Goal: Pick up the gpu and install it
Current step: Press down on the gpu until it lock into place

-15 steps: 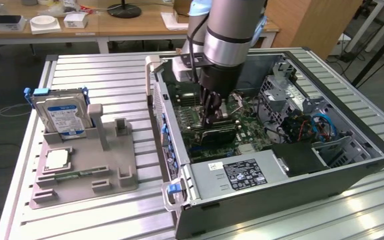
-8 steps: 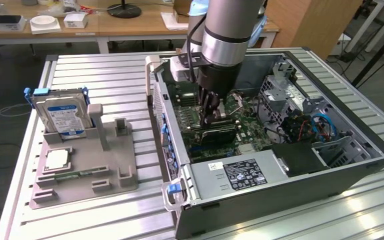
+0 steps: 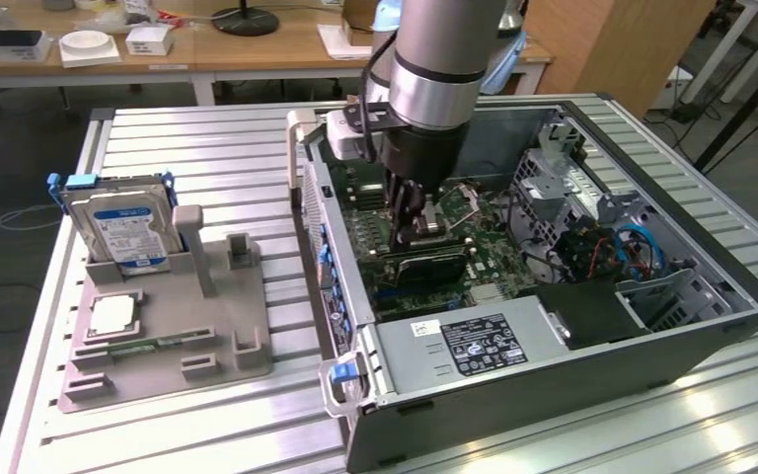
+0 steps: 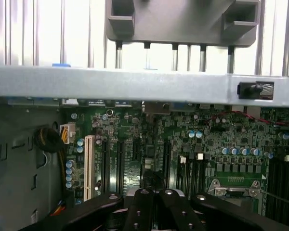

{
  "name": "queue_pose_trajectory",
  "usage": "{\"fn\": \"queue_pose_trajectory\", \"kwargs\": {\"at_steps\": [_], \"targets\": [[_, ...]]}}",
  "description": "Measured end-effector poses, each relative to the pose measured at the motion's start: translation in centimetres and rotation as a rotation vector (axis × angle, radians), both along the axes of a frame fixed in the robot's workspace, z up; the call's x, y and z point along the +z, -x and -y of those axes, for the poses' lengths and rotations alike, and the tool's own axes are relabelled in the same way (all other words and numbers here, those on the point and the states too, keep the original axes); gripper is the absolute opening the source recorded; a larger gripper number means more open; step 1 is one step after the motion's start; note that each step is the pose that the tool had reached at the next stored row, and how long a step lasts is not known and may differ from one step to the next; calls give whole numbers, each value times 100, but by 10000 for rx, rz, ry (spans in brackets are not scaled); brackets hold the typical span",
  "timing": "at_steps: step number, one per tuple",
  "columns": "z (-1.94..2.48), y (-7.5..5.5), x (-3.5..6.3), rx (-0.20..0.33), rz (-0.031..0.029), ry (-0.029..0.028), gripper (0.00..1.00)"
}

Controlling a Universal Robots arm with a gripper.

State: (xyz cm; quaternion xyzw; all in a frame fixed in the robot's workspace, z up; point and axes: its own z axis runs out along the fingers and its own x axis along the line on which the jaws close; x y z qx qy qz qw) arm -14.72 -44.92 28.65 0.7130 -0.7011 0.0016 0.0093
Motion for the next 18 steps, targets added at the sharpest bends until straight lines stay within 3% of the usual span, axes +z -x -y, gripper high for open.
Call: {"fn": "queue_pose_trajectory", "kwargs": {"at_steps": [7, 14, 18], "targets": [[-44, 107, 0, 0, 30, 0, 11], [-66, 206, 1, 0, 104, 1, 11], [-67, 208, 0, -2, 109, 0, 11]]}}
